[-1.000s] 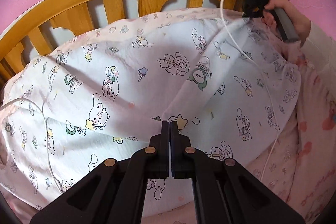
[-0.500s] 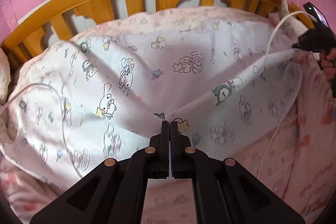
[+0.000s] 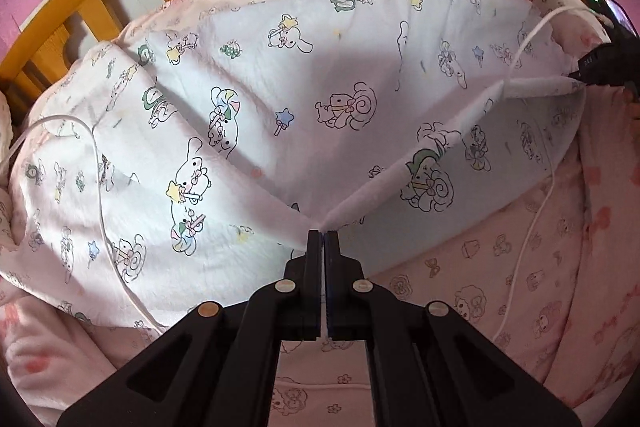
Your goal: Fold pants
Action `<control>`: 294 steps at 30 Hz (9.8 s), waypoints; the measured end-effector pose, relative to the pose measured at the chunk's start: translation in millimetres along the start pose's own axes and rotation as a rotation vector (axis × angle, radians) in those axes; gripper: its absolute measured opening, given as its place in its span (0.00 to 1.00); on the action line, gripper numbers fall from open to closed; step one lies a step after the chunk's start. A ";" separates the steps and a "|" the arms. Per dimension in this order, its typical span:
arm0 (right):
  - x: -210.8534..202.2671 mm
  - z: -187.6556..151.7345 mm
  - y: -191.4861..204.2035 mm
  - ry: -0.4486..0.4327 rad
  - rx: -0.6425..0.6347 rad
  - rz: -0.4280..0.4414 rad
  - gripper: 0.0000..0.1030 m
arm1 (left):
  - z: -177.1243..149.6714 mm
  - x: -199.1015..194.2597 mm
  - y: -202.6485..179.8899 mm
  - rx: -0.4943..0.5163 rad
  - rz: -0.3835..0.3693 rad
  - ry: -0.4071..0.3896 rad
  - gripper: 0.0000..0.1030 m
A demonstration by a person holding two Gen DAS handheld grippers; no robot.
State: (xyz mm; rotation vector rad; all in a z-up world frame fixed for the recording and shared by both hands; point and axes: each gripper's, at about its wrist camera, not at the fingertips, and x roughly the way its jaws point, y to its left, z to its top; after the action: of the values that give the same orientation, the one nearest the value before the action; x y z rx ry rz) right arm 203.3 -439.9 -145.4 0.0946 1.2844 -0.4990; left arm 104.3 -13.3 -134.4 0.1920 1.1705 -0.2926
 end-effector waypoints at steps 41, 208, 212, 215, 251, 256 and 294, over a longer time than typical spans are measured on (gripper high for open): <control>-117.3 -78.5 168.6 -0.202 -0.414 0.195 0.69 | 130.8 -13.6 229.5 -0.414 0.214 -0.195 0.78; -71.6 -13.8 -34.1 -0.025 -0.042 0.017 0.07 | 40.1 -28.8 3.4 -0.293 0.077 0.025 0.65; -118.3 -31.9 -32.2 -0.097 -0.081 0.066 0.14 | 35.3 -65.5 -2.2 -0.288 0.057 -0.042 0.64; -166.5 -45.9 -43.3 -0.197 -0.112 0.070 0.15 | 34.1 -103.6 -0.5 -0.274 0.105 -0.132 0.64; -30.6 7.6 -40.3 0.130 0.037 0.292 0.67 | 44.9 -81.3 -20.7 -0.324 0.039 -0.125 0.80; -12.0 13.8 -30.9 0.134 0.014 0.250 0.61 | 46.7 -75.7 -25.9 -0.310 0.031 -0.111 0.80; -49.4 1.2 -45.4 0.075 0.090 0.285 0.34 | 37.8 -77.8 -10.0 -0.314 0.063 -0.143 0.71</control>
State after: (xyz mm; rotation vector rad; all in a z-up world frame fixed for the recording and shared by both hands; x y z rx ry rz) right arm 176.4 -465.8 -89.6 0.3694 1.2959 -0.3098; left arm 106.2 -24.2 -48.0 -0.0663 1.0510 -0.0629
